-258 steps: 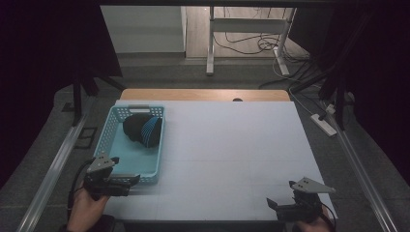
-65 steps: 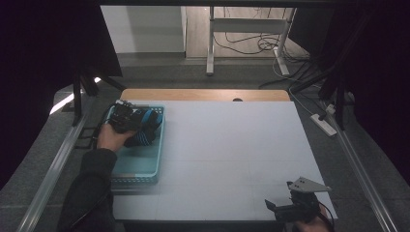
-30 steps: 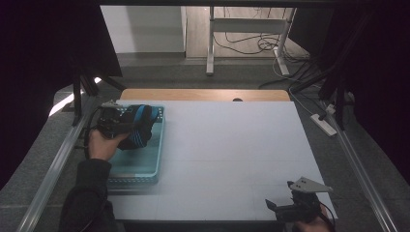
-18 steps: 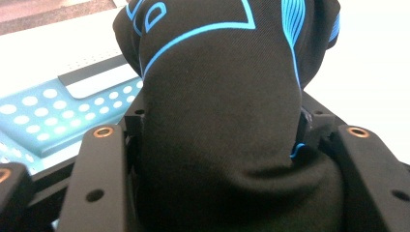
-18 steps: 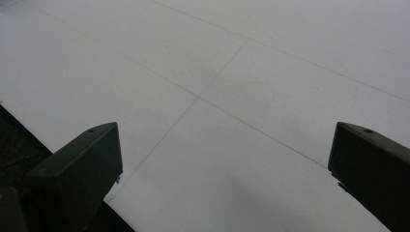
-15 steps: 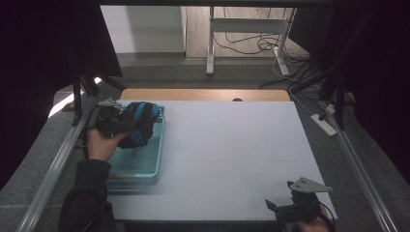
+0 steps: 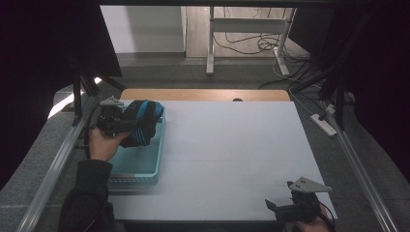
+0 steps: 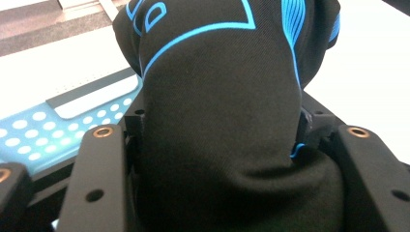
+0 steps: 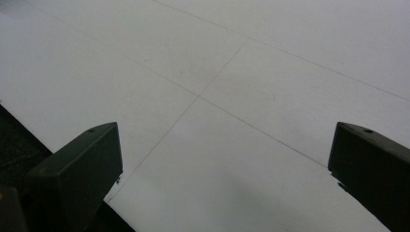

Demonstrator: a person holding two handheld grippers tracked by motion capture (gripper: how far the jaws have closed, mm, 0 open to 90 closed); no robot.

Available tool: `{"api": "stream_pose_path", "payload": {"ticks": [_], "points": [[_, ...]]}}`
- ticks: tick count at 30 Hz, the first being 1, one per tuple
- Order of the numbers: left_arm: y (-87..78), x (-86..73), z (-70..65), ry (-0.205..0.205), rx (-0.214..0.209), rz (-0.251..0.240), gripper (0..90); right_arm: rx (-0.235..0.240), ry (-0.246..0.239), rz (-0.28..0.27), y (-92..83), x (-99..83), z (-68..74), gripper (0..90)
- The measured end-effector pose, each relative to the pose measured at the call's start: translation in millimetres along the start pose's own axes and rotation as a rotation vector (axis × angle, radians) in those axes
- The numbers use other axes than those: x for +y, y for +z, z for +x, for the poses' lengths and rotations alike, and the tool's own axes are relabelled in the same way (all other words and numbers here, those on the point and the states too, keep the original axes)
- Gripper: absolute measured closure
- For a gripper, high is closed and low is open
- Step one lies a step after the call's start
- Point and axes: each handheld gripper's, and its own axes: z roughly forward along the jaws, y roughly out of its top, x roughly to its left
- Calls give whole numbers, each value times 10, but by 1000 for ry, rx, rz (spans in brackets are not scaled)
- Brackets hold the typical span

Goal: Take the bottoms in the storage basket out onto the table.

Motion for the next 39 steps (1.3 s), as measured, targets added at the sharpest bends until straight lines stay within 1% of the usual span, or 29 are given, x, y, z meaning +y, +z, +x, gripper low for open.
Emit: {"api": "stream_pose_path", "payload": {"ticks": [6, 10, 17, 21, 26, 39], "points": [[-47, 60, -90, 16, -14, -18, 420, -2, -2, 0, 2, 1, 4, 0], [-74, 100, -145, 19, -34, -29, 419, -3, 1, 0, 1, 0, 3, 0], [-63, 144, -244, 40, -56, -37, 419, -4, 5, -3, -1, -1, 0, 0], [-39, 180, -330, 58, -72, -36, 419, -4, 6, -3, -1, -1, -1, 0], [28, 219, -448, 85, -98, -26, 418, -4, 6, -3, 0, -1, -1, 0], [174, 314, -723, 132, -168, -23, 418, -6, 6, 1, 2, 0, 0, 0]]}}
